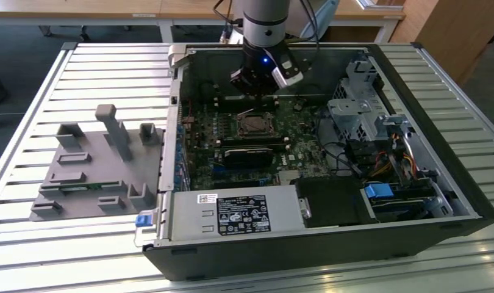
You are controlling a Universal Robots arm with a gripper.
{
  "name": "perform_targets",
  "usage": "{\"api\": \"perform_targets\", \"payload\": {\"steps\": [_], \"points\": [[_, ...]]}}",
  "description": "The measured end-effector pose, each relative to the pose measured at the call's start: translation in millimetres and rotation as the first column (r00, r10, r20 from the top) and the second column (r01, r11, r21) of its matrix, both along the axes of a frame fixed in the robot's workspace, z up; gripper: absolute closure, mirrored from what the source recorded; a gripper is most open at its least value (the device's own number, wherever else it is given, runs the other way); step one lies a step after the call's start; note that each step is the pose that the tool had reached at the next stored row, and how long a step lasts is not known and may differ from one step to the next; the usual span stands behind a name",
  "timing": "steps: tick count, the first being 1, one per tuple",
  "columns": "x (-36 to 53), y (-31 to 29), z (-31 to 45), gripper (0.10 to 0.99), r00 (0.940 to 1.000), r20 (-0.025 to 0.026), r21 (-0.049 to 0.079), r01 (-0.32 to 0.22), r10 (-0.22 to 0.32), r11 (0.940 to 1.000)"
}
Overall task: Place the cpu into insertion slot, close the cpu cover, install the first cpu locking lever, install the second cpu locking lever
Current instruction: 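Install the first cpu locking lever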
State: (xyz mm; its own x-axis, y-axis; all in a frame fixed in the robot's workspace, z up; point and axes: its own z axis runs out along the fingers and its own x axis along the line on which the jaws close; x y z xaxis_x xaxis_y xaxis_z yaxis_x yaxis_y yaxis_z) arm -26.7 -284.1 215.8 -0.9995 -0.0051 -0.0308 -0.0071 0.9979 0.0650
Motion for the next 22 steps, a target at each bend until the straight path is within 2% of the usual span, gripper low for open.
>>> {"api": "perform_targets", "payload": {"steps": [15,22], "points": [[3.7,0.4,-12.6,0.98,1.0,0.0,-0.002,0.0,0.0,1.0],[3.9,0.5,-17.4,0.98,1.0,-0.0004,-0.008,0.0,0.0,1.0]]}}
